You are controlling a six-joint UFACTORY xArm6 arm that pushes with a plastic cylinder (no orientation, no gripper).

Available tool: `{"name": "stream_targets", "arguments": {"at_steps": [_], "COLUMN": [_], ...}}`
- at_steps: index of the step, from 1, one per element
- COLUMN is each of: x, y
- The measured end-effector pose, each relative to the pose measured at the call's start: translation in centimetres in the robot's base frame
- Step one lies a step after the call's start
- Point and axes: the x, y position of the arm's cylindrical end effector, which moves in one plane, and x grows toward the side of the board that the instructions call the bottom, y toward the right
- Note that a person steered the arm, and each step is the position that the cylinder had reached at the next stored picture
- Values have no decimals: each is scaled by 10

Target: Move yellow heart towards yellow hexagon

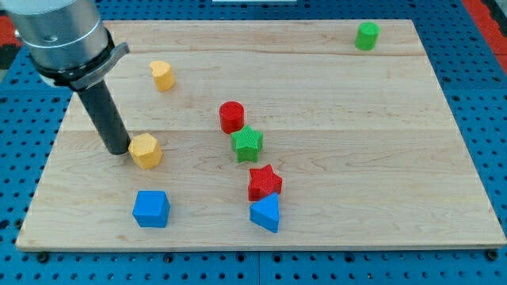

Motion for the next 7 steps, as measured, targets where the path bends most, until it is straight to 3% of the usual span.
{"name": "stream_targets", "arguments": {"at_steps": [1,2,4,5,6,7], "x": [11,3,-117,-160,-142,-77], "y": [37,-8,-61,-4,37,39]}}
